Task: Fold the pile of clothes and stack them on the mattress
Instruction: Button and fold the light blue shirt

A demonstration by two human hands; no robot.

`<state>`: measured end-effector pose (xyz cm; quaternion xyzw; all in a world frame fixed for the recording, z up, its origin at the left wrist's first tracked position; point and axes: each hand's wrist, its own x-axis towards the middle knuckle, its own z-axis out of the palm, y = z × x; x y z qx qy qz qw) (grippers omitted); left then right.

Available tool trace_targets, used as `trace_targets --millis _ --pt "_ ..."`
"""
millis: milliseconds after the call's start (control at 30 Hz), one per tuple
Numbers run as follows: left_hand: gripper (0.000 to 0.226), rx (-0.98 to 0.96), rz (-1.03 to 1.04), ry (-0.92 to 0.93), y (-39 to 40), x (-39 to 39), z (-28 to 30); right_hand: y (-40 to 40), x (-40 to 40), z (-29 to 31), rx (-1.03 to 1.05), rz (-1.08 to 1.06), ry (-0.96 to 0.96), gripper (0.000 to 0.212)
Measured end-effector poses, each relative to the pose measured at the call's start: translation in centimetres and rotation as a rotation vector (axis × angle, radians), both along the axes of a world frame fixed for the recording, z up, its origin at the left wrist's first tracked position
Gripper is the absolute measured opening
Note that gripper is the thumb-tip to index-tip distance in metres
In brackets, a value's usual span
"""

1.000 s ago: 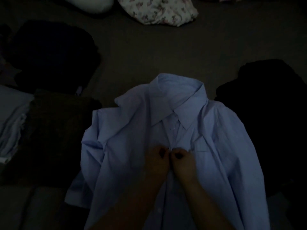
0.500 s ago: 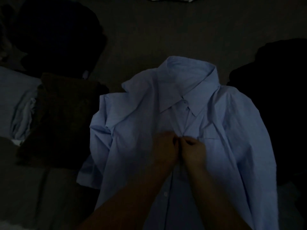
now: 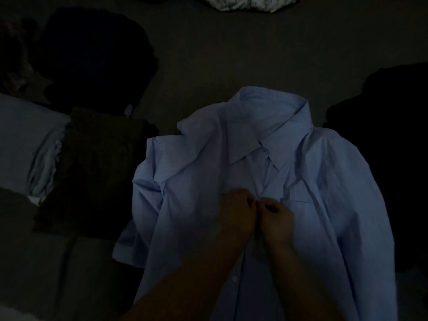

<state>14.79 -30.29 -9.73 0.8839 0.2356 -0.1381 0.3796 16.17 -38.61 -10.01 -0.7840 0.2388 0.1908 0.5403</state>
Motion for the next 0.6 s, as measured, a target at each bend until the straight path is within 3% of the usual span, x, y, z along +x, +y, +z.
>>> trace_targets --millis 200,467,500,600 --pt "0.042 0.002 -0.086 -0.007 0.1 0.1 0.7 -0.5 0.6 0.2 0.112 -0.068 0.119 0.016" --pt "0.013 0.093 -0.133 0.028 -0.2 0.5 0.3 -0.6 1.0 0.5 0.126 -0.093 0.178 0.031" --pt "0.011 0.08 -0.143 0.09 -0.3 0.6 0.7 -0.6 1.1 0.6 0.136 -0.095 0.186 0.031" --pt "0.02 -0.035 -0.056 -0.017 -0.3 0.8 0.0 -0.4 1.3 0.7 0.13 -0.067 0.205 0.028"
